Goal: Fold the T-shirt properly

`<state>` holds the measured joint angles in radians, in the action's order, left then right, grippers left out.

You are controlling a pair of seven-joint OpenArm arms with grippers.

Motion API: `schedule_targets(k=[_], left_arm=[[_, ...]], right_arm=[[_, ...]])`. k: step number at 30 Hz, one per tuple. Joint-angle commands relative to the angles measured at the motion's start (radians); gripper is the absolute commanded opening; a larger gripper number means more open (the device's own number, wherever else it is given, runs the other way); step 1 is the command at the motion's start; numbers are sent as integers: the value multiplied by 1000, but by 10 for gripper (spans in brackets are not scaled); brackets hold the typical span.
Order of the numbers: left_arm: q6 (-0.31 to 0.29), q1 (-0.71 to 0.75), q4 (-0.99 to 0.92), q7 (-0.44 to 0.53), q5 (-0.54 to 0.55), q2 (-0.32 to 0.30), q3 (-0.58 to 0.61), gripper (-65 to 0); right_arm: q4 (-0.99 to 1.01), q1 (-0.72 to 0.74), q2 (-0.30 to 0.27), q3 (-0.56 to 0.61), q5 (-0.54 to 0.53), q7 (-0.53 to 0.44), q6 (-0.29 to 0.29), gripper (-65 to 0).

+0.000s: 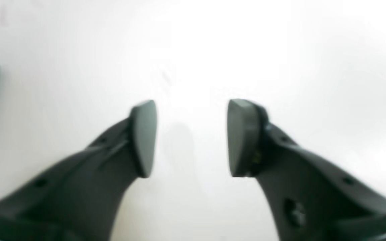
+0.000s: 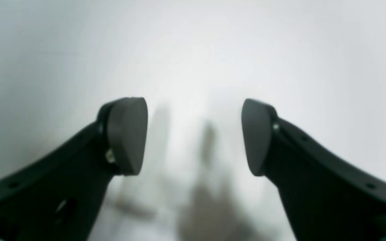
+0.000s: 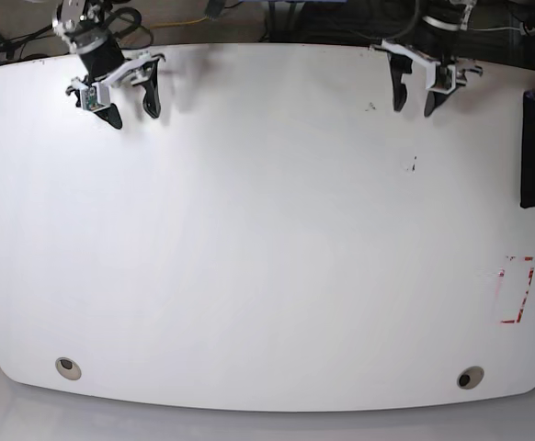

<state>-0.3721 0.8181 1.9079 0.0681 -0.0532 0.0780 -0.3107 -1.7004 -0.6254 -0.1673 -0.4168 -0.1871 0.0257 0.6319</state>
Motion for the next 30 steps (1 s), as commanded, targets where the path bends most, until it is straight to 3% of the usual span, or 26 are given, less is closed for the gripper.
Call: schedule_targets(k=[1,6,10,12,17,20,25,30], left_arm=[[5,74,45,29,14,19,14,-397],[5,225,46,48,31,36,46,-397],[5,317,28,46,103,30,46,-397],[5,350,-6,46,131,9,41,-397],[5,363,-186,51,197,-67,48,-399],[3,312,-327,51,243,-106,68,-399],[3,146,-629,51,264,-174,141,-399],[8,-61,-965,52,263,-185,201,-399]], right_arm=[[-48,-72,-19,-14,-67,-30,9,-233],[-66,-222,-16,-14,-127,-43,9,-235],[-31,-330,8,2,-130,-137,9,-235],[3,-383,41,12,-127,-191,9,-235],[136,-460,47,75,-114,-254,6,-235],[270,-451,45,111,-78,-287,4,-235],[537,-316,55,158,-13,-346,-1,-235],[799,-130,55,167,5,-346,-2,-235]])
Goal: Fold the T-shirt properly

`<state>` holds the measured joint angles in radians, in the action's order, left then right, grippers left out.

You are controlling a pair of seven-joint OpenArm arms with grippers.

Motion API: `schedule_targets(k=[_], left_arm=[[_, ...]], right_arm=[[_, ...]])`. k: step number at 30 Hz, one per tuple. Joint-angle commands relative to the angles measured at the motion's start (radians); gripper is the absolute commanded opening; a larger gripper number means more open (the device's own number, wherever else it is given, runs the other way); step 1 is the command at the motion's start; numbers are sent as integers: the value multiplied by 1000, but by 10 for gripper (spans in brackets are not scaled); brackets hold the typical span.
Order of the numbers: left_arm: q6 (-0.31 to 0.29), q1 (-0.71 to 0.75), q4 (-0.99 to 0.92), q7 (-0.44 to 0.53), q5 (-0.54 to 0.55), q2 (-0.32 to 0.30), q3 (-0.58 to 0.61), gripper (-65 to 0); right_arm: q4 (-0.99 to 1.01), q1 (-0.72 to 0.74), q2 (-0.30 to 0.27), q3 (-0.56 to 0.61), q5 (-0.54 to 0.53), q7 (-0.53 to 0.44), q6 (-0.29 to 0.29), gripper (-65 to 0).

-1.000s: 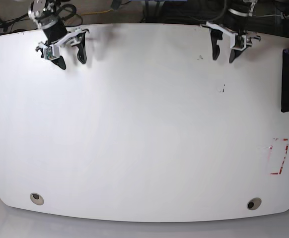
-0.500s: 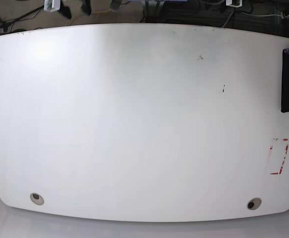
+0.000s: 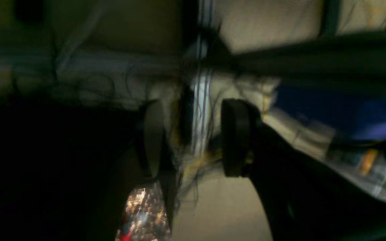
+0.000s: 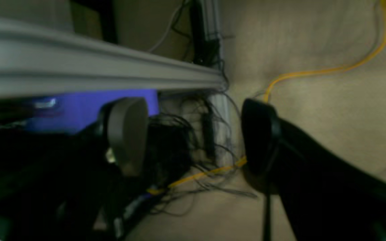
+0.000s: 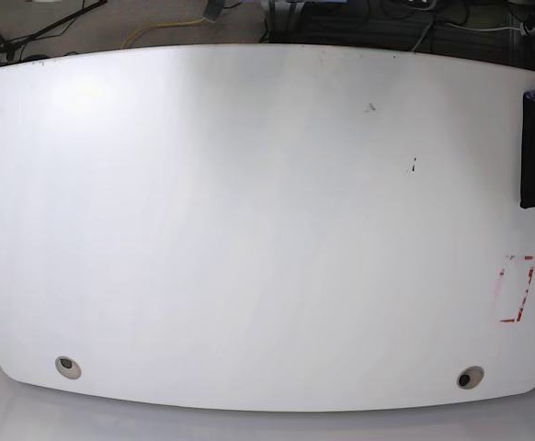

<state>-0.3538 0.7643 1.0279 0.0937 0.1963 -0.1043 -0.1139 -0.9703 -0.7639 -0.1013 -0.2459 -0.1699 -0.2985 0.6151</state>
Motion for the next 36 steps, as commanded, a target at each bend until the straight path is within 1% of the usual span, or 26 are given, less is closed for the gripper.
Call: schedule_targets(k=[1,5,7,10,12,14,15,17,21,23,27,36], left_arm=[[-11,-44,-143,27,13,-2,6,-399],[-9,-191,-369,25,12,-2,9,-400],[-9,-266,-479,25,7,-10,10,-400],[-6,-357,-605,25,-36,-21,41,-400],[19,-401,-665,25,-57,-19,46,-400],[66,-444,-716,25,-77,-18,55,-400],[91,-460,-731,25,-87,-18,59,-400],[144,-492,-757,25,-97,-16,70,-400],[204,-529,-771,21,-96,-13,101,-400],[210,-547,-772,18,-97,-1,104,-400],[213,-567,-774,-32,-97,2,105,-400],[215,-569,-774,-36,-97,2,105,-400]], right_arm=[[116,42,-11,-3,-12,-21,15,-235],[313,174,-21,-3,-10,-21,15,-235],[396,237,-42,-3,-9,-21,15,-235],[475,292,-53,-3,-9,-20,15,-235],[508,330,-56,-3,-9,-17,13,-235],[544,366,-76,-3,17,-17,-2,-235],[564,381,-81,-3,42,-17,-19,-235],[604,419,-84,-3,115,-17,-74,-235],[621,461,-84,-5,221,-18,-149,-235],[621,467,-84,-8,251,-17,-172,-235],[623,495,-84,-7,290,-17,-209,-235],[623,502,-82,-7,309,-17,-211,-233]])
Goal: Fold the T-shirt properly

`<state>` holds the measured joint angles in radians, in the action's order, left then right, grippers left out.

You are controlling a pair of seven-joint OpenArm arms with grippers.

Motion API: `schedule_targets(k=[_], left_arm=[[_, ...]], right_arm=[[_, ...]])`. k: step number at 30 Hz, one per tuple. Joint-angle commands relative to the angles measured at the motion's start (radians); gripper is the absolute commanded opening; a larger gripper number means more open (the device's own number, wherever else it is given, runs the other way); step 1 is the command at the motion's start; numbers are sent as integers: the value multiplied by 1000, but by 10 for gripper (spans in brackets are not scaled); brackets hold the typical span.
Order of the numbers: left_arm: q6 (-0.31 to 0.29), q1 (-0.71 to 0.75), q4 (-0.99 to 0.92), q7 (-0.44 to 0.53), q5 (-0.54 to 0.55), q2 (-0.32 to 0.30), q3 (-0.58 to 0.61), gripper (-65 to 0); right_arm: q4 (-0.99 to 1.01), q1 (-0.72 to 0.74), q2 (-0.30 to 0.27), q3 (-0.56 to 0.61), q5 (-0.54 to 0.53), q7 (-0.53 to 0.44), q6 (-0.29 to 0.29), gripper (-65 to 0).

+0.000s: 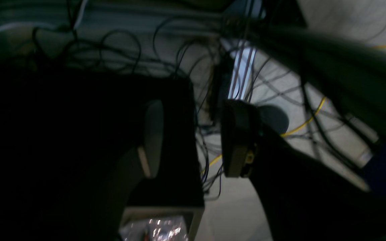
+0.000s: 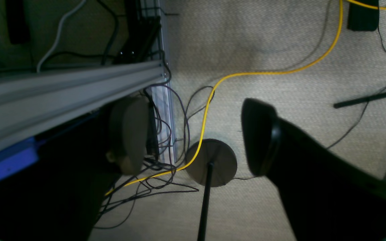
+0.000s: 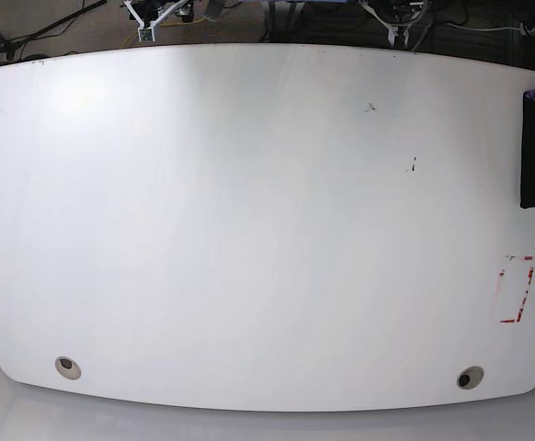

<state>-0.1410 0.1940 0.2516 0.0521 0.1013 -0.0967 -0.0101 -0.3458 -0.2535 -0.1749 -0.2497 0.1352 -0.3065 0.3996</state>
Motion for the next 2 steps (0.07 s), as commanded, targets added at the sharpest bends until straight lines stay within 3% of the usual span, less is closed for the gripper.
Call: schedule_targets(k=[1,2], left_arm=[[2,2,2,7,-1,-5,2,-400],[2,2,2,10,-1,-5,2,-400]], right_arm=[[-2,-8,-8,-3,4,-9,6,-231],[-2,-8,-8,-1,4,-9,6,-231]])
